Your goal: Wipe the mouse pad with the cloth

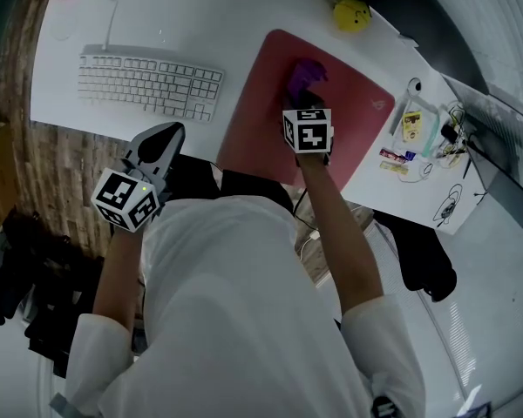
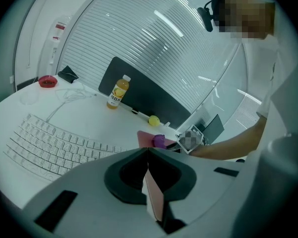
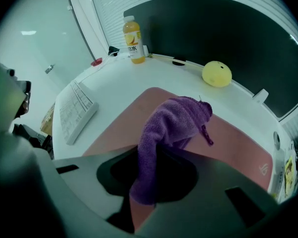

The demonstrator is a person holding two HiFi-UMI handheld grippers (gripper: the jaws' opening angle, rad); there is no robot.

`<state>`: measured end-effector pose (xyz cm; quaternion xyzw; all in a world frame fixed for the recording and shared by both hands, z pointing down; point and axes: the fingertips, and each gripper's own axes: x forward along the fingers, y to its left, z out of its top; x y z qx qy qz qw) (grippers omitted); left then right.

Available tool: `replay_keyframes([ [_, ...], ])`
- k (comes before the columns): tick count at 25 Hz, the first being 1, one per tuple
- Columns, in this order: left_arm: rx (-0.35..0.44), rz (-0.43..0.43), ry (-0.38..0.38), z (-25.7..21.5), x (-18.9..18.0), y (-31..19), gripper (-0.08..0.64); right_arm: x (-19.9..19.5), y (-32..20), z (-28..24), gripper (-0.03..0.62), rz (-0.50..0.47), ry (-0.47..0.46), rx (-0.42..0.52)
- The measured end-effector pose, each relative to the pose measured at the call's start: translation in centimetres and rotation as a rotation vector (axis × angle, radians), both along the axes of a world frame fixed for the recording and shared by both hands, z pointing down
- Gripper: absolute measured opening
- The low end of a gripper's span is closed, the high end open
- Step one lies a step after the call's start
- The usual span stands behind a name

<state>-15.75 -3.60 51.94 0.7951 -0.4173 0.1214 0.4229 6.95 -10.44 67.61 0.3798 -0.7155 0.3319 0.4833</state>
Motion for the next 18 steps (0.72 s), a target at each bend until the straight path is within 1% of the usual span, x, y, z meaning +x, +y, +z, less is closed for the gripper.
replay_keyframes([
  [9,0.004,-0.039,0.003,0.1,-1.3,0.5,0.018,-4.3,0.0,0.0,0.083,-0.061,-0.040,0.007],
  [18,-0.001,-0.049,-0.005,0.1,-1.7,0.9,0.018,-9.9,-0.1,-0.5,0.083,-0.118,-0.118,-0.001],
])
